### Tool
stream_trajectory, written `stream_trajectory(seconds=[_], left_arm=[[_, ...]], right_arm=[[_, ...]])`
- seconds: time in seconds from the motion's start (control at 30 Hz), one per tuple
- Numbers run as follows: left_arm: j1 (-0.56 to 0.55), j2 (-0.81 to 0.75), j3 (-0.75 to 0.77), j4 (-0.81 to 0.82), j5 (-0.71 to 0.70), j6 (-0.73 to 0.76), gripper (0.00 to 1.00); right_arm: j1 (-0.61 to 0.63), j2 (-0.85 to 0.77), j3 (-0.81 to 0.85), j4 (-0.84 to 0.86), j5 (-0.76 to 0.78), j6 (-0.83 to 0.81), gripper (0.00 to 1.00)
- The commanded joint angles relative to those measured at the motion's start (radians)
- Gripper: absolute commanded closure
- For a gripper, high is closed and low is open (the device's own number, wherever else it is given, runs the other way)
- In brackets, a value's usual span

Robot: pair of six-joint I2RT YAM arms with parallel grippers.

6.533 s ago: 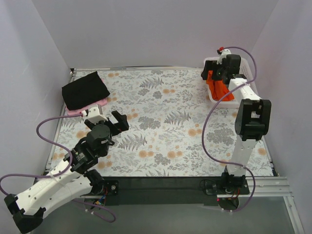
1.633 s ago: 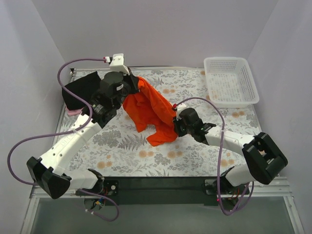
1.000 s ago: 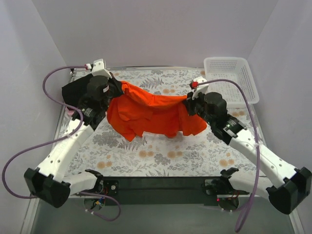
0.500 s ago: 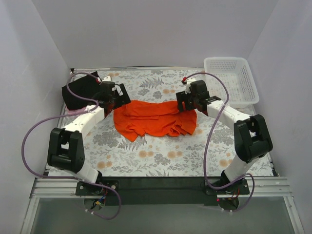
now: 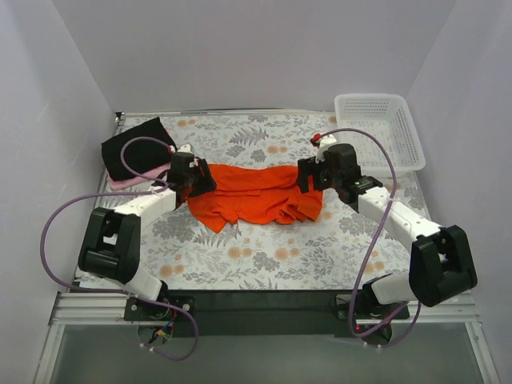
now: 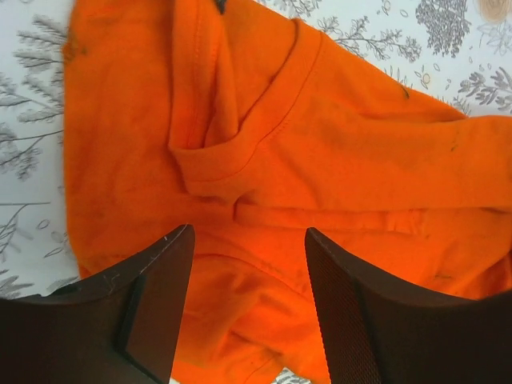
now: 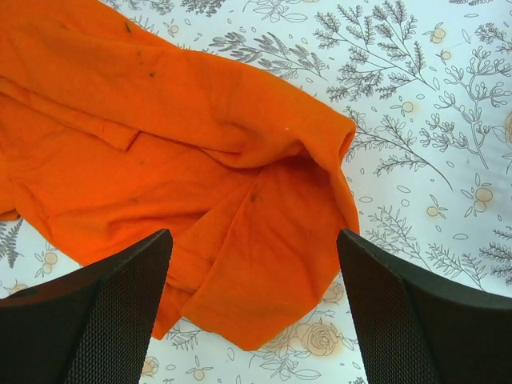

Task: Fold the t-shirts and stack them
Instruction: Flatten the tshirt out

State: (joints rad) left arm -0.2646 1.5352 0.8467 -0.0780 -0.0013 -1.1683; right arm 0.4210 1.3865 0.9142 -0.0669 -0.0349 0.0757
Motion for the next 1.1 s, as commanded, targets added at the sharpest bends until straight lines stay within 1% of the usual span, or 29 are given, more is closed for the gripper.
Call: stream_trajectory(seconds=[0.0, 0.07, 0.17, 0.27, 0.3, 0.5, 0.67, 0.8, 0.9, 1.07], left_arm=[[-0.036, 0.025, 0.026, 0.04, 0.015, 0.012, 0.47], [-0.059, 0.048, 0.037, 0.041, 0.015, 0.01, 0.49], [-0.088, 0.085, 0.051, 0.023, -0.034, 0.009, 0.52], [-0.125, 0.082, 0.034, 0.009, -0.117, 0.01, 0.52], [-0.128, 0.08, 0.029, 0.011, -0.143, 0.007, 0.52], [-0.13, 0.111, 0.028, 0.026, -0.172, -0.013, 0.49], [-0.133, 0.112, 0.023, 0.043, -0.249, -0.019, 0.49], [-0.133, 0.149, 0.051, 0.058, -0.215, -0.008, 0.5], [-0.133, 0.175, 0.066, 0.055, -0.198, -0.004, 0.53], [-0.143, 0.167, 0.054, 0.067, -0.195, -0.011, 0.59]], right_arm=[[0.01, -0.05, -0.028, 0.058, -0.026, 0.024, 0.24], [0.024, -0.075, -0.047, 0.058, -0.028, 0.024, 0.24], [0.041, -0.121, -0.08, 0.056, -0.011, 0.033, 0.24], [0.045, -0.156, -0.116, 0.055, 0.012, 0.041, 0.24], [0.045, -0.158, -0.126, 0.055, 0.03, 0.041, 0.24], [0.048, -0.162, -0.129, 0.052, 0.013, 0.042, 0.24], [0.048, -0.191, -0.143, 0.049, 0.023, 0.041, 0.24], [0.05, -0.205, -0.152, 0.049, 0.02, 0.041, 0.24], [0.05, -0.208, -0.155, 0.045, 0.021, 0.041, 0.24], [0.05, -0.213, -0.159, 0.044, 0.026, 0.042, 0.24]])
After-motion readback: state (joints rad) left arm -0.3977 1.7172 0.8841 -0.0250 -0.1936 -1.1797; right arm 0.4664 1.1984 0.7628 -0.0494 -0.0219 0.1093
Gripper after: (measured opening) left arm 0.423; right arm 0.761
